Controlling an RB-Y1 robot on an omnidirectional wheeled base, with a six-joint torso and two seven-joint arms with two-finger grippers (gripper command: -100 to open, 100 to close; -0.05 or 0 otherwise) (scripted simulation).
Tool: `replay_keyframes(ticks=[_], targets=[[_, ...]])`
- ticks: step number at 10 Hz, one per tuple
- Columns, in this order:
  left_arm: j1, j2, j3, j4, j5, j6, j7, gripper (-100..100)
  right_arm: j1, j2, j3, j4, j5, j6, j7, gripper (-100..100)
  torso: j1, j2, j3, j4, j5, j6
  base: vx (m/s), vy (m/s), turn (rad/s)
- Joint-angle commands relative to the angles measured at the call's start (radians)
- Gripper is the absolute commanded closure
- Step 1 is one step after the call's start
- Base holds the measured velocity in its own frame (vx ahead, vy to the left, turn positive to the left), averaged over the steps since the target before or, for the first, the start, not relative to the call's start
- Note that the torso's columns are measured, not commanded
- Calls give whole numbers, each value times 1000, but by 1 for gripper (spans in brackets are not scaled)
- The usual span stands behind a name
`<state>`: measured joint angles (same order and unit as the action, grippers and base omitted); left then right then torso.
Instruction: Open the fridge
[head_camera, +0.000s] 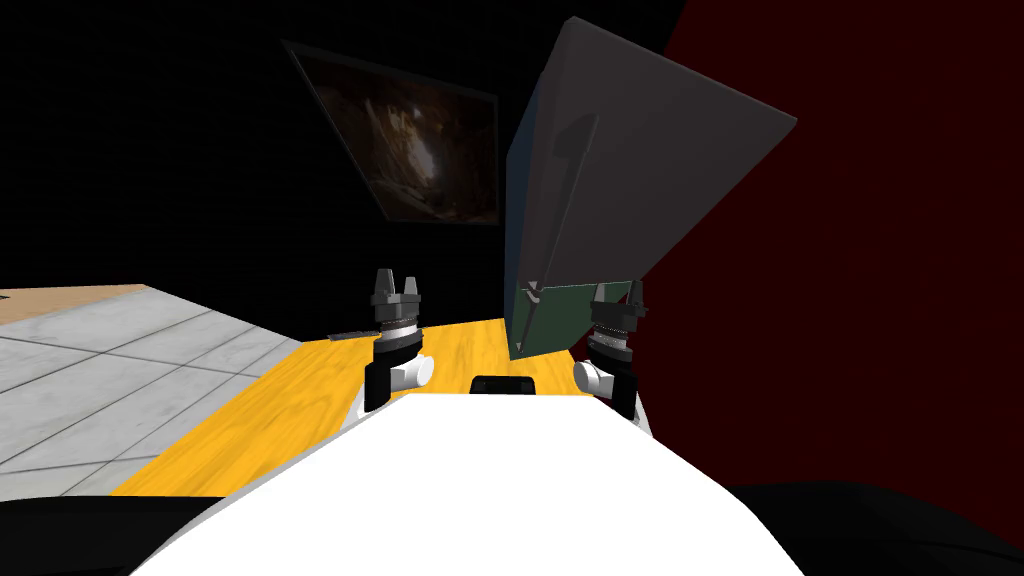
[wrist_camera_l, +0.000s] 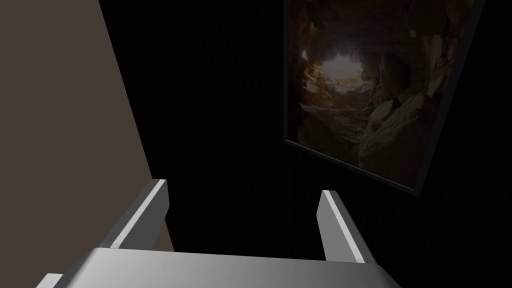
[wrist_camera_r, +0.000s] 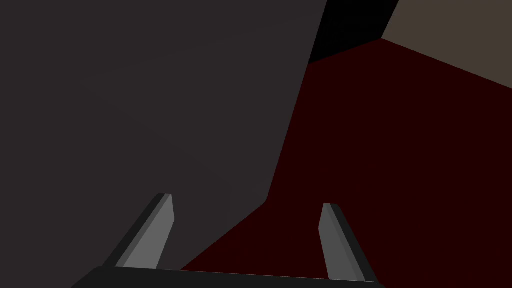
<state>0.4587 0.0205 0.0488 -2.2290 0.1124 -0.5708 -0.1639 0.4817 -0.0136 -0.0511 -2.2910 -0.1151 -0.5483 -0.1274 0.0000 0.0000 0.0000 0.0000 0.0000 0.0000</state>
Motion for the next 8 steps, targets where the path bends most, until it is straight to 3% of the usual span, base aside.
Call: replay_keyframes(ticks=[1,8], targets=[[0,0,0,0,0,0,0,0,0,0,0,0,0,0,0,0,0,40,-82,41,0,0,0,0,0],[0,0,0,0,0,0,0,0,0,0,0,0,0,0,0,0,0,544,-1087,544,0,0,0,0,0]])
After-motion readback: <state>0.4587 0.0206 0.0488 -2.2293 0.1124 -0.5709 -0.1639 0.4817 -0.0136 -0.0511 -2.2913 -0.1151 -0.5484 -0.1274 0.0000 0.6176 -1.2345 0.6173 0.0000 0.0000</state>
